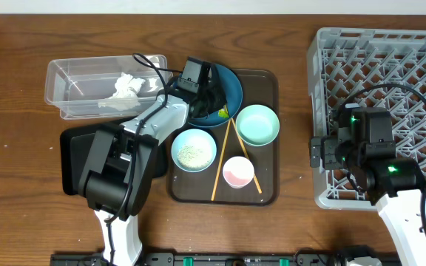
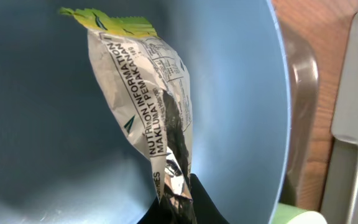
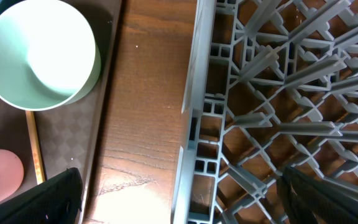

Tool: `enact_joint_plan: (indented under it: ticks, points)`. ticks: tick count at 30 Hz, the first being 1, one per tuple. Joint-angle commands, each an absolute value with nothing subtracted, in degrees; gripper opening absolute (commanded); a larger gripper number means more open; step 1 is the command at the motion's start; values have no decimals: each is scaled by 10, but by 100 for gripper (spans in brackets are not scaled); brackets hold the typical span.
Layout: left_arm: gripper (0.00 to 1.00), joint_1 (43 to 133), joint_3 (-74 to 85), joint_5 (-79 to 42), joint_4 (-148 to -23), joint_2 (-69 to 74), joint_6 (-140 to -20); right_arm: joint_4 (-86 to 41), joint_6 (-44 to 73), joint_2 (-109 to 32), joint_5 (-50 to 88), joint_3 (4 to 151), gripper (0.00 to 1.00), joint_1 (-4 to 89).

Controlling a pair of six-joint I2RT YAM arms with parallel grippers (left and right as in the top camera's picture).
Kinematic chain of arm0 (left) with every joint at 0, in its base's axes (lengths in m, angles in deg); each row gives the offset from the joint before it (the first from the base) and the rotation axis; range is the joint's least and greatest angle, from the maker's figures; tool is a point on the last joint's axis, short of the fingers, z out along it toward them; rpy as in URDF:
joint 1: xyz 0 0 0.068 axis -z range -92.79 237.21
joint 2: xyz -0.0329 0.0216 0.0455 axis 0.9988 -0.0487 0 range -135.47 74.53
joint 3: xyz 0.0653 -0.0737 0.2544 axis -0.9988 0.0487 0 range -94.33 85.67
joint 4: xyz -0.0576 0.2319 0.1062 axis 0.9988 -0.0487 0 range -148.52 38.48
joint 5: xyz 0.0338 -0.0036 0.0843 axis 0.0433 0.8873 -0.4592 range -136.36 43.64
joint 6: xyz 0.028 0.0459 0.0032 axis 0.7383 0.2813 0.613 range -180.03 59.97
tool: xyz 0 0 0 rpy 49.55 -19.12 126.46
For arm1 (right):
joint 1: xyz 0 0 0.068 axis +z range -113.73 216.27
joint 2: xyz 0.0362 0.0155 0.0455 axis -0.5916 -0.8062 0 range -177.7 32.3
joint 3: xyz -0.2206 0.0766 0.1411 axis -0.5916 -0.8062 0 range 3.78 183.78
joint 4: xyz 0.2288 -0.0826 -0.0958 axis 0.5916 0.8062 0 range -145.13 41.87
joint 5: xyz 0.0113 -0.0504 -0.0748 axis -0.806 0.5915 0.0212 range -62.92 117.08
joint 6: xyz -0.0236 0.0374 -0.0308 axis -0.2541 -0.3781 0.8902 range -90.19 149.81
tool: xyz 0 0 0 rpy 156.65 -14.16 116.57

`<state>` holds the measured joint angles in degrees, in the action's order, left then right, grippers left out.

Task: Sort waste into correct bins and load items into the dishwasher rack
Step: 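Grasp the yellow snack wrapper with the left gripper, then drop the wrapper into the clear plastic bin with the left gripper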

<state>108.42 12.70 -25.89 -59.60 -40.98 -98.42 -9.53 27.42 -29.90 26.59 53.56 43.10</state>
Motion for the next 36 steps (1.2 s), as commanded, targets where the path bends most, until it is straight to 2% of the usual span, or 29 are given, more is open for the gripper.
enact_joint_plan:
  ticks: [1,5,14,24,27,30,33,36]
  points:
    - [6,1080,128,-259,-615,-380,-911,-95,268,-296,262,548,99,442]
    - [6,1071,127,-275,-660,-321,-835,-95,268,-296,262,548,99,442]
    - [6,1007,127,-459,-736,-169,-725,-94,268,-296,261,548,99,442]
    - [8,904,127,-471,-717,-193,-725,-94,266,-296,259,548,99,442]
    - [14,884,127,-471,-705,-211,-725,-94,266,-296,259,548,99,442]
    - [47,876,127,-471,-699,-217,-725,-93,267,-296,260,548,99,442]
    - [55,875,127,-471,-691,-211,-725,-93,267,-296,260,548,99,442]
    - [57,876,127,-469,-693,-195,-725,-92,267,-296,260,548,99,442]
